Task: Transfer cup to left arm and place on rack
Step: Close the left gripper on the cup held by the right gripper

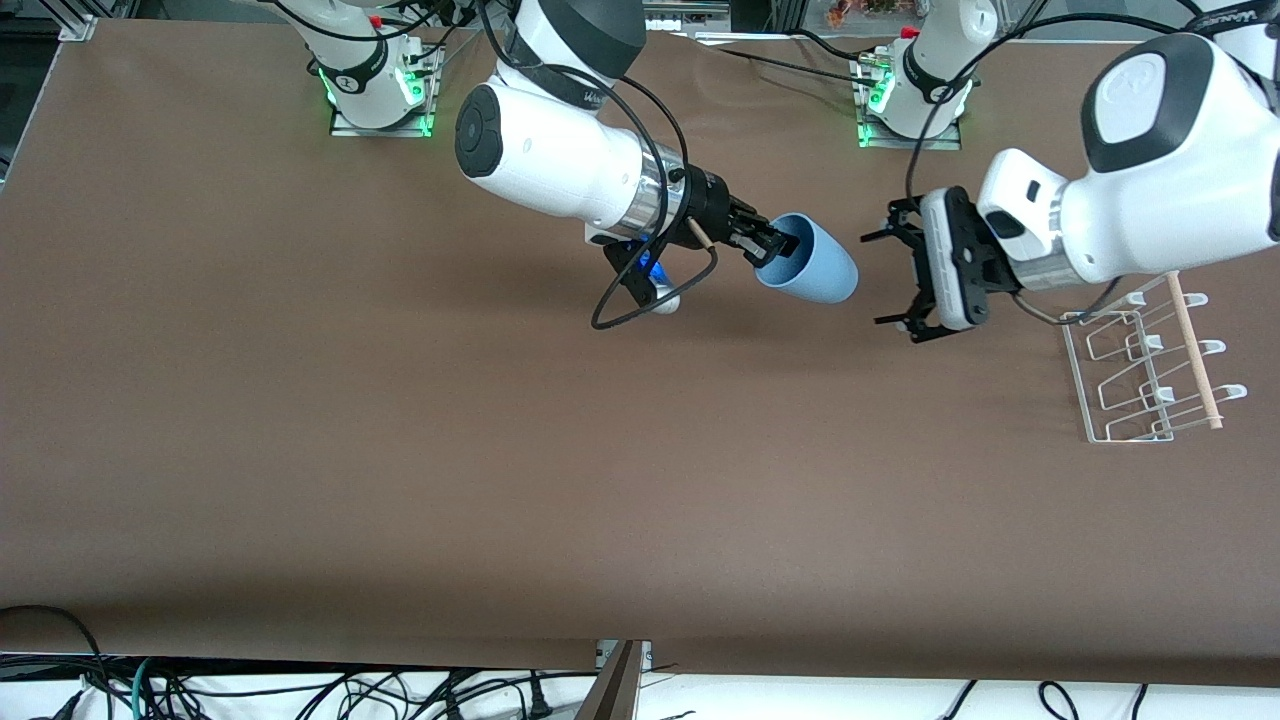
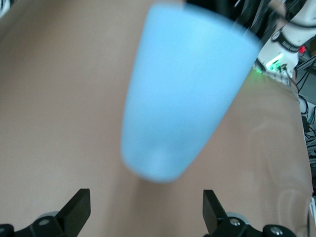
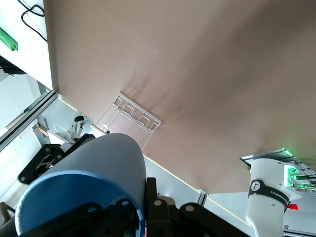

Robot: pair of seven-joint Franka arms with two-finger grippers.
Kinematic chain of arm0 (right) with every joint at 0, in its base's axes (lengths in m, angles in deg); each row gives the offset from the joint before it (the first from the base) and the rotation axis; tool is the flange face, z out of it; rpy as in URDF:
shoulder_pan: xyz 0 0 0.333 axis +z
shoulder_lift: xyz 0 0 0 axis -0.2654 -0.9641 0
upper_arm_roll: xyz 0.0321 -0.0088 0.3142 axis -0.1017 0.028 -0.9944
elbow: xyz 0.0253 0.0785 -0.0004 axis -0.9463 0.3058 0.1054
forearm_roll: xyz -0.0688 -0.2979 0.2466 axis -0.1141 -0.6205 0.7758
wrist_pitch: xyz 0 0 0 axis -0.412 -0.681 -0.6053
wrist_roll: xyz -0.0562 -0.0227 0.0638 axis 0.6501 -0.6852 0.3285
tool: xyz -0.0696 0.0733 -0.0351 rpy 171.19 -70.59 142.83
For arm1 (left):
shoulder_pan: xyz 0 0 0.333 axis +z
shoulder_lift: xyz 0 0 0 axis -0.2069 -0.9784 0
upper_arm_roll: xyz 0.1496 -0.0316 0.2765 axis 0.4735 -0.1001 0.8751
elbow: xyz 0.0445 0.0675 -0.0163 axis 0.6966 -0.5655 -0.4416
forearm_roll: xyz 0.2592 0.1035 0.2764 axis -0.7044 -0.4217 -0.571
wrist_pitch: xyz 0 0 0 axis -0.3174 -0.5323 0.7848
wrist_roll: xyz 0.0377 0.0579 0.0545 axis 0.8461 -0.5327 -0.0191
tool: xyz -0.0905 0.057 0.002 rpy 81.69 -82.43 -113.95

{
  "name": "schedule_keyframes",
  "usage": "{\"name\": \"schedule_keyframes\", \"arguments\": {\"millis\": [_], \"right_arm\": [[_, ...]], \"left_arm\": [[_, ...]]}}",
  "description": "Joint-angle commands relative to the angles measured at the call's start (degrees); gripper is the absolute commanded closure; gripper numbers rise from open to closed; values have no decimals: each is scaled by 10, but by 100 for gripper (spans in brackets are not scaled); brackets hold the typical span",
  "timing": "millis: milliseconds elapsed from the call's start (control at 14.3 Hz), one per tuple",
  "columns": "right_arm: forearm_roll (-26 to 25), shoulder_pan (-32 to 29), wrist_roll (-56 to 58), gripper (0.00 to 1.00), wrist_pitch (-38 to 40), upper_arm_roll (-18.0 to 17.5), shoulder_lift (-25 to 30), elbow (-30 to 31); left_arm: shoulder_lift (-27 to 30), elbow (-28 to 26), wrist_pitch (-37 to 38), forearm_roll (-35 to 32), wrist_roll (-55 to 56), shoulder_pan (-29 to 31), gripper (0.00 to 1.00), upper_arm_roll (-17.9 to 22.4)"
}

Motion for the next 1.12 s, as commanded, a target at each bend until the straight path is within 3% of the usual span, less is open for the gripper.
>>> {"name": "schedule_keyframes", "arguments": {"millis": [0,209,767,837,977,1047], "right_arm": [[10,1,-5,100,-9,-2,-3,-6],[10,1,-5,100,-9,-2,-3,-6],[10,1,-6,100,-10,-1,-3,-7],[10,1,-6,100,-10,-1,-3,-7],[10,1,-6,100,-10,-1,-3,-7],[10,0,-6,100,-10,-1,-3,-7]], "left_arm": [[-7,11,-40,27,-76,-1,0,-3],[-16,8,-50,75,-142,1,0,-4],[-23,3,-46,96,-162,0,0,-26],[-22,3,-45,109,-176,0,6,-26],[-22,3,-43,123,-209,1,75,-25],[-22,1,-42,124,-210,2,88,-25]]}}
